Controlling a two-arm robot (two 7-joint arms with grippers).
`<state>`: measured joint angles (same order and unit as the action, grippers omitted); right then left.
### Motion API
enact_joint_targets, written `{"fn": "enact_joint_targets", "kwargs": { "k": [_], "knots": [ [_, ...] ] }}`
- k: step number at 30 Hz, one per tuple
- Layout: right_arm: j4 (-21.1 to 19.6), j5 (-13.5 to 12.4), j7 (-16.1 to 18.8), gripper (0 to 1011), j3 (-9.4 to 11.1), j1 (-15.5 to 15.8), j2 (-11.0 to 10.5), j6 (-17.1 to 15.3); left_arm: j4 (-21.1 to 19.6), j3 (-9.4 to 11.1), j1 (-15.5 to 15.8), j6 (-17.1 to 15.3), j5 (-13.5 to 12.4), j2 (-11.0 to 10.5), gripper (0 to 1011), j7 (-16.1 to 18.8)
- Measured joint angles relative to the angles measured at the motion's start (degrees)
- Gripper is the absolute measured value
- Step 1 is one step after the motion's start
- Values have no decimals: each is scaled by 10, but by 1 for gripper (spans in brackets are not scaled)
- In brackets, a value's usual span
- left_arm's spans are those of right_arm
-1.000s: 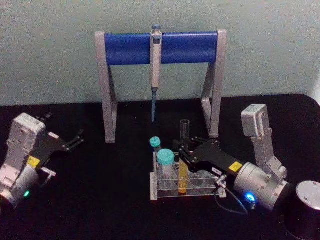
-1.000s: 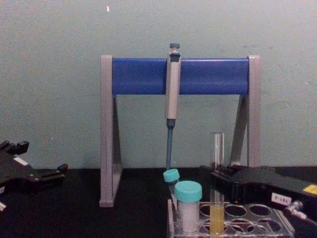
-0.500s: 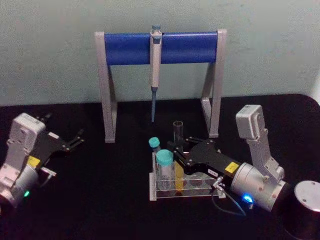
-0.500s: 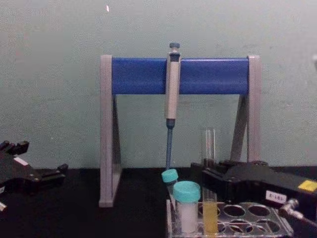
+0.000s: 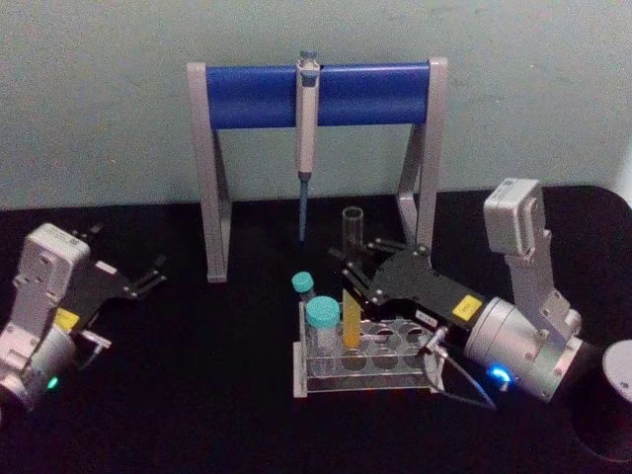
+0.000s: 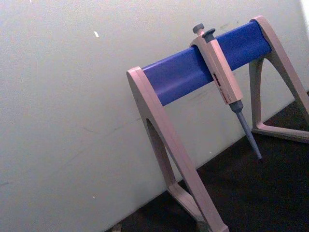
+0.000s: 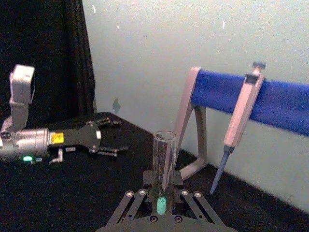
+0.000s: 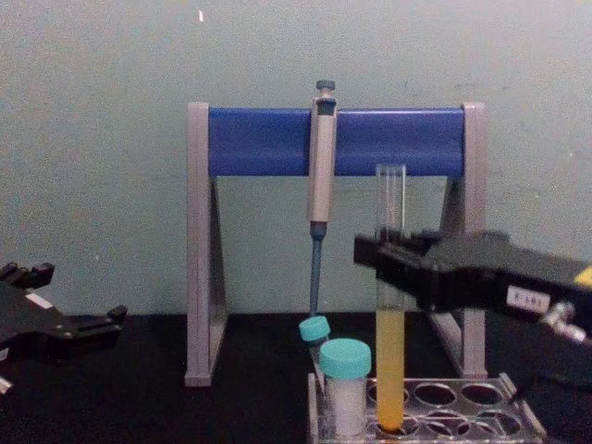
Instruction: Pick up the test tube from the test tube rack, shake it, then place it back into the test tube rack.
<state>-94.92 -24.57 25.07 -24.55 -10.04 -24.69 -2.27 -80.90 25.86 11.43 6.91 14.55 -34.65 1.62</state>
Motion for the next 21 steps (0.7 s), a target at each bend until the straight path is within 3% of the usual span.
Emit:
{"fn": "enact_joint_targets", "kwargs": {
  "k": [10, 21],
  "knots": [
    [-26, 5, -4, 235, 9, -13, -7, -4, 0, 0, 0, 0, 0, 0, 1001, 0],
    [5, 11, -13, 235, 16, -48, 6, -9, 0, 0, 0, 0, 0, 0, 1001, 0]
  ]
}}
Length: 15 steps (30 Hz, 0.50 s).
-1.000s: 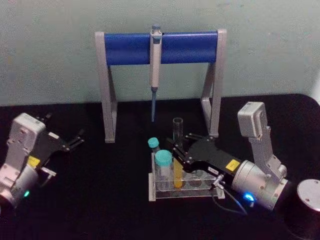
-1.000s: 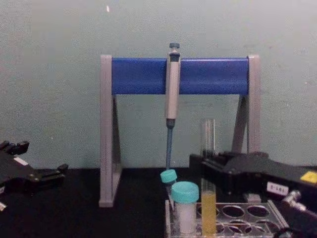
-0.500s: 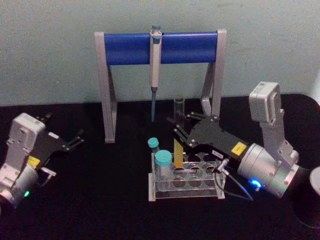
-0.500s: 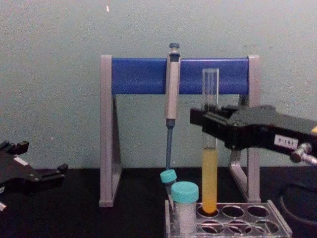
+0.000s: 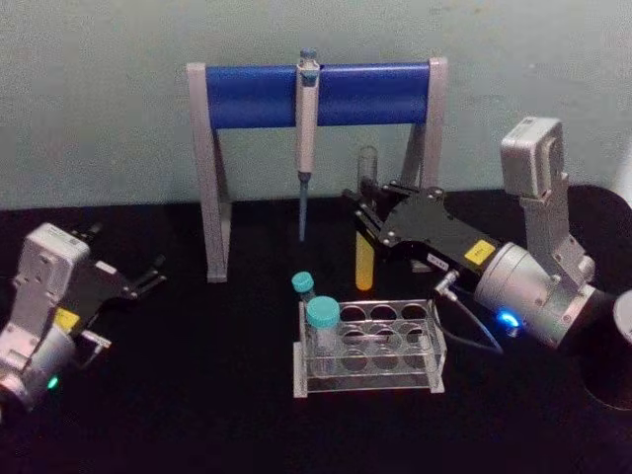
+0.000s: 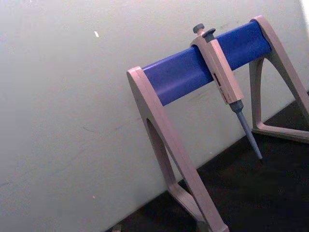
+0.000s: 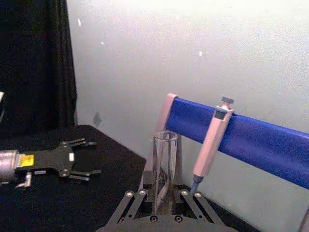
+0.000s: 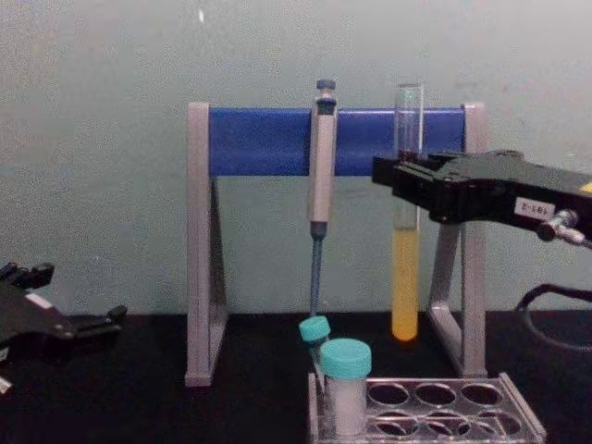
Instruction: Pick up the test tube from the test tube rack, shake it, then place it back into the test tube rack.
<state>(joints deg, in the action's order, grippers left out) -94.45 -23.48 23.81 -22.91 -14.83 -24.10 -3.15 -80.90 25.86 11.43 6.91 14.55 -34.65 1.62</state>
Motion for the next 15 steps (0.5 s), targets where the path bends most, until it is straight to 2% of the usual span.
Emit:
{"fn": "enact_joint_targets", "kwargs": {
  "k": [5, 15],
  "knots": [
    [15, 0, -1, 235, 3, -8, 6, 1, 0, 0, 0, 0, 0, 0, 1001, 0],
    [18, -2, -8, 235, 14, -4, 6, 6, 0, 0, 0, 0, 0, 0, 1001, 0]
  ]
}}
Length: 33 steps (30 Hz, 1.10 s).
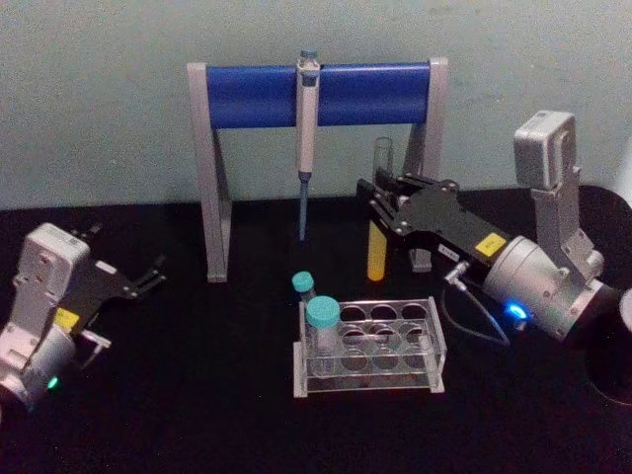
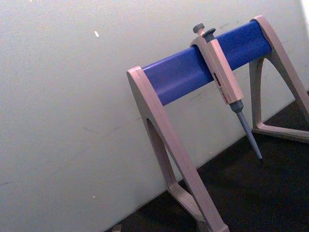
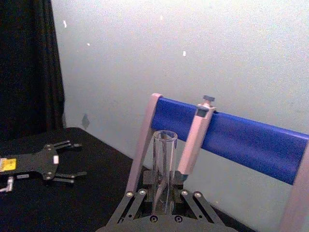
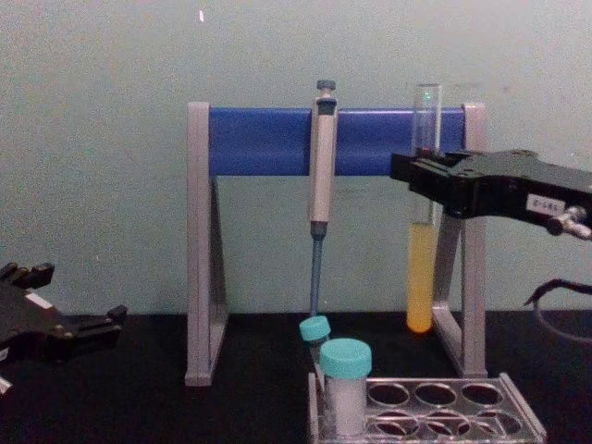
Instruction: Pick up the test tube from the test tube rack, shake it, then place it back into the test tube rack.
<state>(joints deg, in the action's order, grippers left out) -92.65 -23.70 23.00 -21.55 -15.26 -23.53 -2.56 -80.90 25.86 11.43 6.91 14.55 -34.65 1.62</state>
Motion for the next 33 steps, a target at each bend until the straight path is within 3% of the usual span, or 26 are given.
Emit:
{"fn": "enact_joint_targets", "kwargs": {
  "k": [7, 15, 19, 22, 26, 33],
  "knots": [
    [-17, 3, -13, 235, 15, 16, -10, -3, 0, 0, 0, 0, 0, 0, 1001, 0],
    [-69, 8, -30, 235, 40, 64, -33, -21, 0, 0, 0, 0, 0, 0, 1001, 0],
    [-92, -7, -20, 235, 43, 84, -39, -29, 0, 0, 0, 0, 0, 0, 1001, 0],
    [-95, -19, -5, 235, 39, 86, -40, -32, 0, 0, 0, 0, 0, 0, 1001, 0],
    [-81, -42, 23, 235, 18, 71, -32, -31, 0, 0, 0, 0, 0, 0, 1001, 0],
    [-33, -48, 36, 235, -10, 31, -10, -5, 0, 0, 0, 0, 0, 0, 1001, 0]
  ]
}}
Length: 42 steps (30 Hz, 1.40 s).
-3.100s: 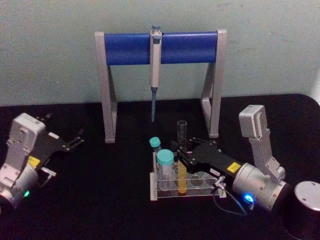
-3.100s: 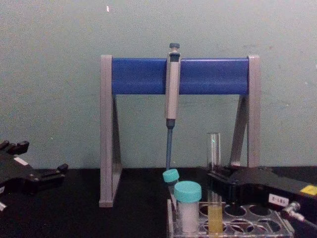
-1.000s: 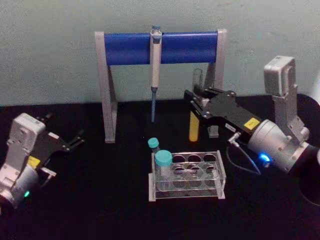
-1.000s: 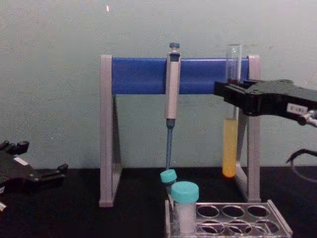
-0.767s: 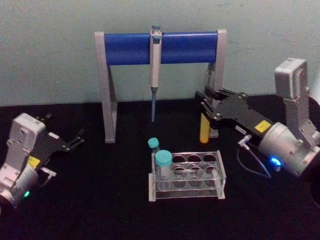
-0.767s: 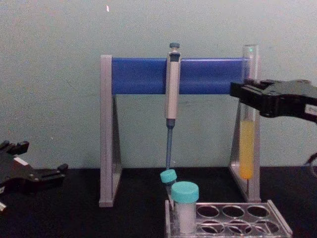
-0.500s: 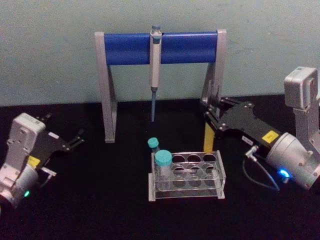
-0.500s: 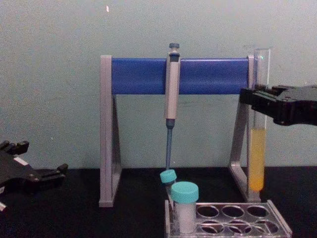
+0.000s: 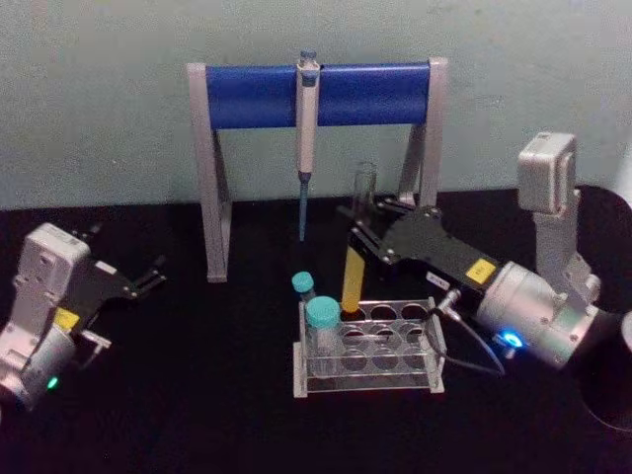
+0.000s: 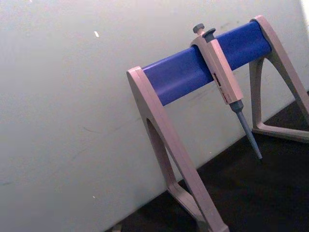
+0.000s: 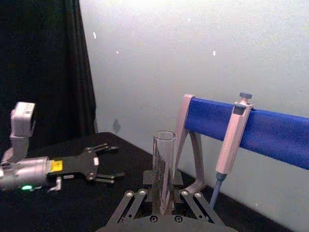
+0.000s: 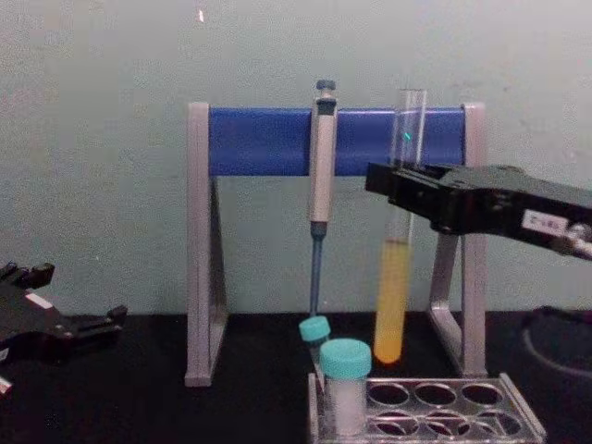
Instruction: Pick up the test tube from the test tube rack, shake it, then place it back into the test tube rack.
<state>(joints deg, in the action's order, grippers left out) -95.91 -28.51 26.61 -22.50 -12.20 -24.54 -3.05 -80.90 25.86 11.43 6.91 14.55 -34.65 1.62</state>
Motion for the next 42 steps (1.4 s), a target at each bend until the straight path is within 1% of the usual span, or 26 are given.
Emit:
{"fn": "enact_joint_targets", "kwargs": {
  "k": [1, 2, 5, 9, 17, 28, 33, 36, 40, 42],
  "knots": [
    [10, 3, -1, 235, -4, -7, 4, 7, 0, 0, 0, 0, 0, 0, 1001, 0],
    [10, 3, -1, 235, -4, -7, 4, 7, 0, 0, 0, 0, 0, 0, 1001, 0],
    [29, 10, -7, 235, -7, -19, 12, 20, 0, 0, 0, 0, 0, 0, 1001, 0],
    [42, 18, -18, 235, -5, -26, 17, 31, 0, 0, 0, 0, 0, 0, 1001, 0],
    [44, 24, -28, 235, 7, -23, 16, 35, 0, 0, 0, 0, 0, 0, 1001, 0],
    [43, 25, -33, 235, 17, -19, 17, 35, 0, 0, 0, 0, 0, 0, 1001, 0],
    [41, 28, -39, 235, 25, -14, 15, 33, 0, 0, 0, 0, 0, 0, 1001, 0],
    [35, 30, -44, 235, 30, -7, 10, 31, 0, 0, 0, 0, 0, 0, 1001, 0],
    [20, 34, -53, 235, 40, 8, 3, 25, 0, 0, 0, 0, 0, 0, 1001, 0],
    [6, 34, -59, 235, 48, 22, -3, 22, 0, 0, 0, 0, 0, 0, 1001, 0]
  ]
}}
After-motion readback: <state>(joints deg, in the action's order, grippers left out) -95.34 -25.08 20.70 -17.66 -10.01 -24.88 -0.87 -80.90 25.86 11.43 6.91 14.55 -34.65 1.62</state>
